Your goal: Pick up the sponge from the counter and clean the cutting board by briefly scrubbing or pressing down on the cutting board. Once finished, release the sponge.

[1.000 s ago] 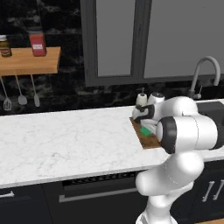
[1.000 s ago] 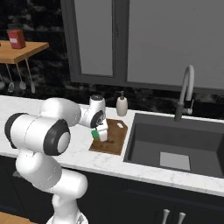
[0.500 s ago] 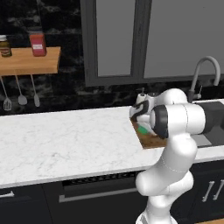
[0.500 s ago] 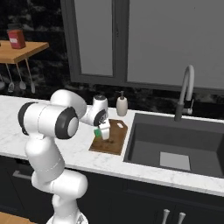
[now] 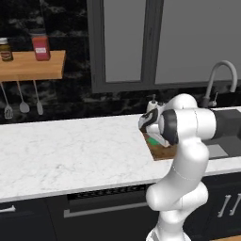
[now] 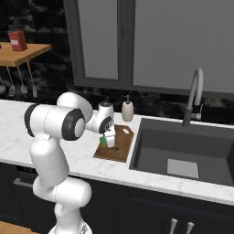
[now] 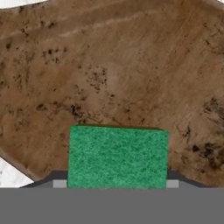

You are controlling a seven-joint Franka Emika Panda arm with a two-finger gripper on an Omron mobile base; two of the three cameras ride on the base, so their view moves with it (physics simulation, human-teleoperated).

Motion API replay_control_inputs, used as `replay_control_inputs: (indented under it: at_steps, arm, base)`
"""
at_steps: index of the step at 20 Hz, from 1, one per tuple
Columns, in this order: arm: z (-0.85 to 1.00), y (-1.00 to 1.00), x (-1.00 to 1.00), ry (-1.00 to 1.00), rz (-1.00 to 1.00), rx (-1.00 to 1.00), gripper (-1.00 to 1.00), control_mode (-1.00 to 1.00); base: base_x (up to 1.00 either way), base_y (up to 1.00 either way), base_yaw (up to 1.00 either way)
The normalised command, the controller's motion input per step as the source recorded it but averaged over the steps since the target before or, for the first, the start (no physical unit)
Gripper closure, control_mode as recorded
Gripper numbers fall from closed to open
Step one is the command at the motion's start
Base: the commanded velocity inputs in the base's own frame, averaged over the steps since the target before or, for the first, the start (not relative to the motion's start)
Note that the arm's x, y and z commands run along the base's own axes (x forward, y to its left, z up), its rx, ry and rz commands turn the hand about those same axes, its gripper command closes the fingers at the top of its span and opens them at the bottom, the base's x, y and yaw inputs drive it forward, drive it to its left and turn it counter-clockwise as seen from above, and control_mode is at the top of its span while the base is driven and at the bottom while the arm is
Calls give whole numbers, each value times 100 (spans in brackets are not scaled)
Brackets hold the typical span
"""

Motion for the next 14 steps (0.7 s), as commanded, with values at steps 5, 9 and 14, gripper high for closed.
replay_control_inputs:
  at_steps: [5, 9, 14]
  arm:
    - [-42, -81, 1, 0, -15, -2, 100, -100]
    - [-1, -100, 0, -3, -17, 6, 100, -100]
    - [-17, -100, -1, -4, -17, 6, 100, -100]
  base:
    - [0, 0, 0]
    - [0, 0, 0]
    - [0, 0, 0]
